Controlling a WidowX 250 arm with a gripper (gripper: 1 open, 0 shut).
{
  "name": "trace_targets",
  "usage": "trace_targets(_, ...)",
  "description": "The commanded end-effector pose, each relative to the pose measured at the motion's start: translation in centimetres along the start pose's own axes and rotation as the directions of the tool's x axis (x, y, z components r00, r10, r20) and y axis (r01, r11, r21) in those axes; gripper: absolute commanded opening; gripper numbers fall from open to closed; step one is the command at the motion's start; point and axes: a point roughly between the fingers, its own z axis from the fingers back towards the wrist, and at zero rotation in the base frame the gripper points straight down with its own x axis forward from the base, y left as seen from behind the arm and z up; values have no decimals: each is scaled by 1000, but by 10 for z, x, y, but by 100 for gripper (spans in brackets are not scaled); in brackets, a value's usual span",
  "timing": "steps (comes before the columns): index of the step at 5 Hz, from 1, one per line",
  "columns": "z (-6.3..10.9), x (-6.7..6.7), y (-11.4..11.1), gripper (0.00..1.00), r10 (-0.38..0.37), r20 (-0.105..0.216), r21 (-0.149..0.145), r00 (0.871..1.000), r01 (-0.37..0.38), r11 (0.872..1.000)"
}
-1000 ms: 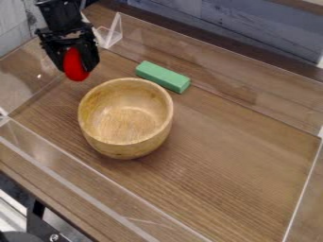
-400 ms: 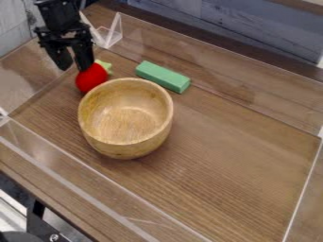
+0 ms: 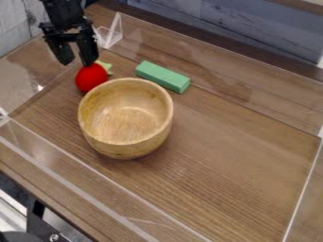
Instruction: Move the red object to the left
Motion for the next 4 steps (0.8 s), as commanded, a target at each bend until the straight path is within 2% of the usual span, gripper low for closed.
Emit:
trace_targets(1,31,9,-14,100,-27,79,28,997,25,999)
trace_targets(4,60,7,-52,100,-36,134,13,990,35,999)
